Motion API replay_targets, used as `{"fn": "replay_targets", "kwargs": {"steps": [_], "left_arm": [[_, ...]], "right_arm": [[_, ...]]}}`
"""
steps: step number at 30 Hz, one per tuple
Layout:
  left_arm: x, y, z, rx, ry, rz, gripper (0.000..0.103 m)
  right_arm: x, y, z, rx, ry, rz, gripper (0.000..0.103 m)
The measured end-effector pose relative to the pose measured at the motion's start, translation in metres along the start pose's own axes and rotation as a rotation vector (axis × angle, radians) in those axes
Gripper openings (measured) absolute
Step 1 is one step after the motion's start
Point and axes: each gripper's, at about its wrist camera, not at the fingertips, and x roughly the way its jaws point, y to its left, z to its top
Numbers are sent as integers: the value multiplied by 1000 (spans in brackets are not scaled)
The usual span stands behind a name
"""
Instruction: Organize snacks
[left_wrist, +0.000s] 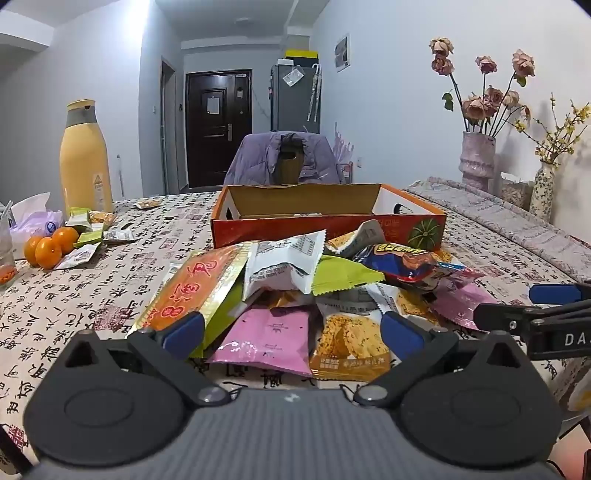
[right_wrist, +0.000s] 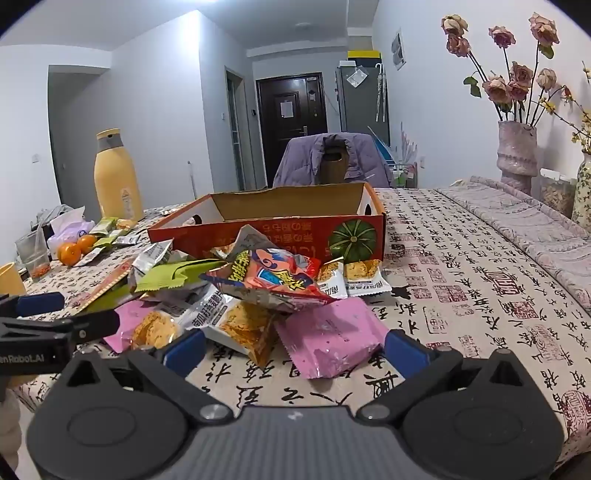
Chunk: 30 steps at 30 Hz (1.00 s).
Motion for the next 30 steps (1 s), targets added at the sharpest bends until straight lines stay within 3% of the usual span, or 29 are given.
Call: {"fn": "replay_targets", "kwargs": {"steps": [30], "left_arm": [[-9, -3, -3, -7, -18, -18, 103]], "right_arm": [[-5, 0, -2, -2, 12, -3, 103]]}}
